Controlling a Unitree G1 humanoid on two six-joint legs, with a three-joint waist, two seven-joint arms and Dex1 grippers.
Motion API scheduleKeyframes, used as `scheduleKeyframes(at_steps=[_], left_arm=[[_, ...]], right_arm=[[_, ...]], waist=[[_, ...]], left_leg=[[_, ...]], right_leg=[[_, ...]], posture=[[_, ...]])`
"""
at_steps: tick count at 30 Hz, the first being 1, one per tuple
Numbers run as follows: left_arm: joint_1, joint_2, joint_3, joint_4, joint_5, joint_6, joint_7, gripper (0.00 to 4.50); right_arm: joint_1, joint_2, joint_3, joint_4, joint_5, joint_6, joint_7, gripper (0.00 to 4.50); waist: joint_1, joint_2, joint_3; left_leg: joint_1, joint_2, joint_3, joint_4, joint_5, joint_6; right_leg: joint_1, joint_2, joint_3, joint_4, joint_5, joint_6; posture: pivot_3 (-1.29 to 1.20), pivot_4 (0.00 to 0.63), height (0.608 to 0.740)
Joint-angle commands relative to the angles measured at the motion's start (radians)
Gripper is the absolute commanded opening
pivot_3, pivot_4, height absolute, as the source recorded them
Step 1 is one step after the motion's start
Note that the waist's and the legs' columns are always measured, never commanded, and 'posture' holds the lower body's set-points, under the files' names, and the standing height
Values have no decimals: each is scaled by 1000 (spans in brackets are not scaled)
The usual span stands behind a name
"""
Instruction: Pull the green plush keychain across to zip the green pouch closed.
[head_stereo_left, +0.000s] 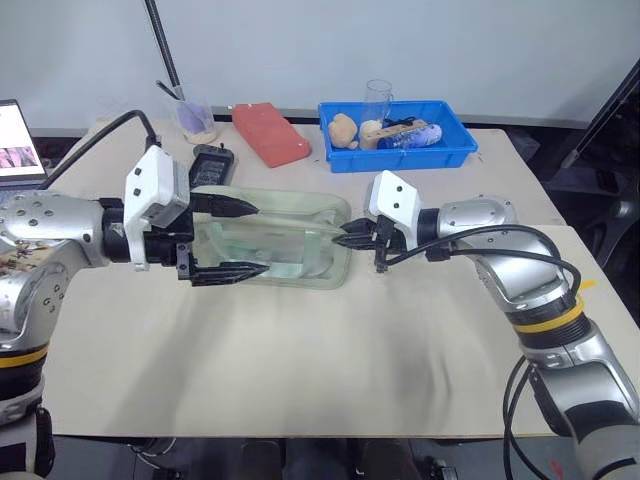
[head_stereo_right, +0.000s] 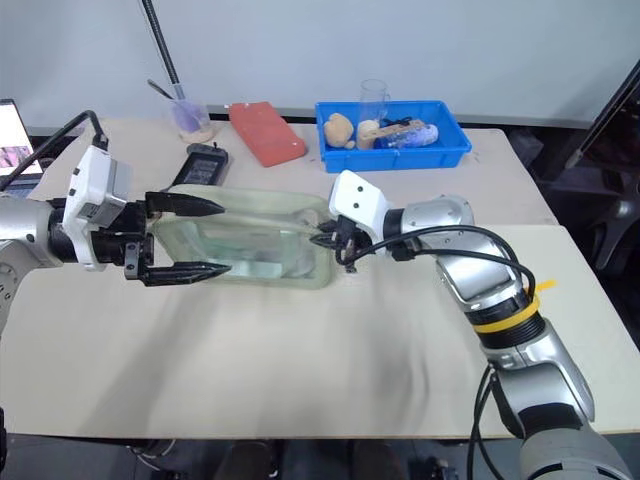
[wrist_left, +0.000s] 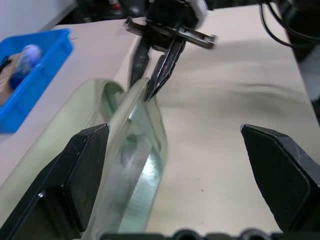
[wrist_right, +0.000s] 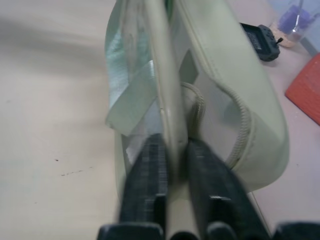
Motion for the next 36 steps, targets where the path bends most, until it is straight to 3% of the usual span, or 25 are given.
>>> scheduleKeyframes(at_steps=[1, 6, 10, 17, 20, 27, 31, 36], left_arm=[[61, -3, 169, 32, -30, 62, 112, 4500], [206, -95, 337, 92, -36, 84, 264, 4500], [318, -149, 331, 59, 9, 25, 310, 4500], [421, -144, 319, 71, 79, -71, 303, 4500], [391, -149, 306, 109, 88, -102, 300, 3683], [343, -142, 273, 141, 92, -120, 290, 208], [301, -115, 277, 125, 53, -82, 277, 44], [119, -74, 246, 136, 14, -28, 302, 44]], right_arm=[[-13, -5, -32, 0, -2, -41, 31, 34], [-20, -14, -46, 31, -23, -86, 43, 34], [-22, -8, -47, 38, -27, -92, 53, 34], [-27, 5, -55, 41, -36, -85, 55, 34], [-27, 11, -57, 40, -39, -81, 49, 0], [-21, 14, -60, 31, -45, -75, 38, 0], [-14, 12, -64, 21, -46, -64, 27, 0], [-12, 16, -68, 19, -48, -58, 17, 0]], waist=[[-2, 0, 0], [-4, 0, 0], [3, 0, 0], [1, 0, 0], [1, 0, 0], [0, 0, 0], [1, 0, 0], [4, -1, 0]], left_leg=[[0, 0, 0, 0, 0, 0], [1, 1, 0, 0, 0, 0], [1, 1, 0, 0, 0, 0], [2, 1, 0, 0, 0, 0], [2, 1, 0, 0, 0, 0], [1, 1, 0, 0, 0, 0], [1, 1, 0, 0, 0, 0], [1, 1, 0, 0, 0, 0]], right_leg=[[0, 0, 0, 0, 0, 0], [0, 1, 0, 2, 0, -1], [0, 0, 0, 2, 1, -3], [0, 0, 0, 1, -1, -13], [-1, 0, 0, 2, -1, -12], [0, 0, 0, 1, -1, -12], [0, 0, 0, 1, -1, -12], [0, 0, -1, 1, -3, -9]], posture=[[0, 150, 740], [0, 150, 740], [0, 150, 740], [0, 150, 740], [0, 150, 740], [0, 150, 740], [0, 150, 740], [0, 150, 740]])
